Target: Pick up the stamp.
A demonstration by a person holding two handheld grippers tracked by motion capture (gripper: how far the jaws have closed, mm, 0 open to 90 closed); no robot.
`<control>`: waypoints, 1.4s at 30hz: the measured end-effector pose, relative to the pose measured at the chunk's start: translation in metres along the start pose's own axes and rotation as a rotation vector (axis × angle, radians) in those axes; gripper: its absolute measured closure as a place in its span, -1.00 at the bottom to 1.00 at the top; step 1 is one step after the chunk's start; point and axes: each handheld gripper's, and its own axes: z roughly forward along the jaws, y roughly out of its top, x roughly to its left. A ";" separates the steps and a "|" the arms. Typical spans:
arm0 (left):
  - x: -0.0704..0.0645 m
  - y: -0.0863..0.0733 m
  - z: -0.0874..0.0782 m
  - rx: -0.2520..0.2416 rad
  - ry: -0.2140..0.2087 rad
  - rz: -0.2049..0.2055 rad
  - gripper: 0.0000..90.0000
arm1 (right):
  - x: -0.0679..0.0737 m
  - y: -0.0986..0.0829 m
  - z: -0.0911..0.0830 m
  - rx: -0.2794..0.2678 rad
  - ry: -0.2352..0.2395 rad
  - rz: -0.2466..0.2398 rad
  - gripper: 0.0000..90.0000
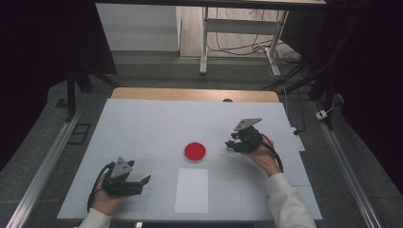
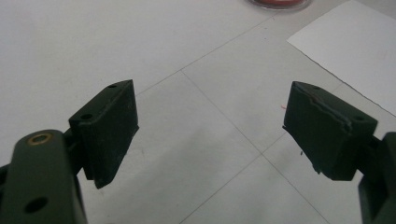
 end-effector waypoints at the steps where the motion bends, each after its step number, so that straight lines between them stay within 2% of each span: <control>1: 0.000 0.000 0.000 0.001 0.001 0.000 -0.61 | -0.001 -0.001 0.000 0.000 -0.003 -0.003 0.20; 6: 0.000 0.000 0.000 0.002 0.003 -0.001 -0.61 | -0.001 -0.003 0.000 -0.008 -0.020 -0.012 0.34; 14: 0.001 -0.001 0.000 0.002 0.003 -0.002 -0.61 | 0.000 -0.004 0.001 -0.006 -0.008 -0.028 0.58; 20: 0.001 -0.001 0.000 0.001 0.002 -0.002 -0.61 | 0.001 -0.004 0.000 -0.010 0.005 -0.050 0.64; 25: 0.001 -0.001 0.000 0.002 0.005 -0.003 -0.61 | 0.001 -0.004 -0.001 -0.004 -0.004 -0.071 0.67; 33: 0.001 -0.001 0.000 0.001 0.004 -0.004 -0.61 | 0.001 -0.004 -0.003 -0.034 0.006 -0.044 0.67; 42: 0.000 -0.001 0.001 0.003 0.001 -0.004 -0.61 | 0.004 -0.003 -0.013 -0.094 -0.021 0.009 0.67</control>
